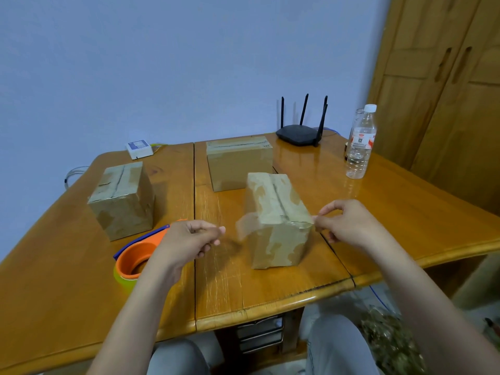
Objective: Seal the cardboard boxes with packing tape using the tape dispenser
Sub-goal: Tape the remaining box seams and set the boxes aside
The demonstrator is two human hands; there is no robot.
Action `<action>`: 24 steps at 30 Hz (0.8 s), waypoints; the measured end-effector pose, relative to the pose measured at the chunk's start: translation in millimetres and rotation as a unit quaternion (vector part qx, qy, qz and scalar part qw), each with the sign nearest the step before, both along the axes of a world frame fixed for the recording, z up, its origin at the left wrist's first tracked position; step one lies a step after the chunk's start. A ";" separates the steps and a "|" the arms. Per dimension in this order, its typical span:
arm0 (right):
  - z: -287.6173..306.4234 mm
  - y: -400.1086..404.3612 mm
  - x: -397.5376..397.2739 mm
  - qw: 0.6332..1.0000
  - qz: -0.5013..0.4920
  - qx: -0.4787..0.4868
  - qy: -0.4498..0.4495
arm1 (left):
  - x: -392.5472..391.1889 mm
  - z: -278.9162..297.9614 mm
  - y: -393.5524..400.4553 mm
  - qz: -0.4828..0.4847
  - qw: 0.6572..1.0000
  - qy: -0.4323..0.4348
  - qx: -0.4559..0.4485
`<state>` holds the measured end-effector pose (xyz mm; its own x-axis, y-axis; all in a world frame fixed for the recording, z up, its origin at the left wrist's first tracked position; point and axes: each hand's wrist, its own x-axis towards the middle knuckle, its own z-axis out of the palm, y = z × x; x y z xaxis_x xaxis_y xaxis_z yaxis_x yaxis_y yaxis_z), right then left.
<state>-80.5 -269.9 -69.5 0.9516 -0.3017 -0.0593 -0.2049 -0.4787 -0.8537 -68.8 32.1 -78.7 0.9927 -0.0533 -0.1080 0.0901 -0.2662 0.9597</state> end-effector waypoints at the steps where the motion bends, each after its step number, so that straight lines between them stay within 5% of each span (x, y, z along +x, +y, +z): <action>1: -0.5 0.0 1.0 0.999 -0.009 -0.040 0.000 | 0.8 -0.4 1.5 0.018 1.000 -0.007 0.008; 11: 19.5 12.2 -12.5 0.990 -0.001 -0.138 -0.022 | -3.8 7.4 -12.4 0.061 0.990 -0.115 0.060; 16: 22.3 16.1 -10.8 0.980 -0.014 -0.197 -0.020 | -21.5 35.0 -45.3 -0.037 0.885 -0.392 0.250; 20: 26.0 18.3 -13.6 0.979 -0.025 -0.201 -0.025 | -21.7 35.1 -73.2 -0.130 0.840 -0.377 0.368; 24: 29.7 14.4 -24.6 0.965 -0.034 -0.198 -0.167 | -12.6 30.6 -70.9 -0.131 0.849 -0.377 0.347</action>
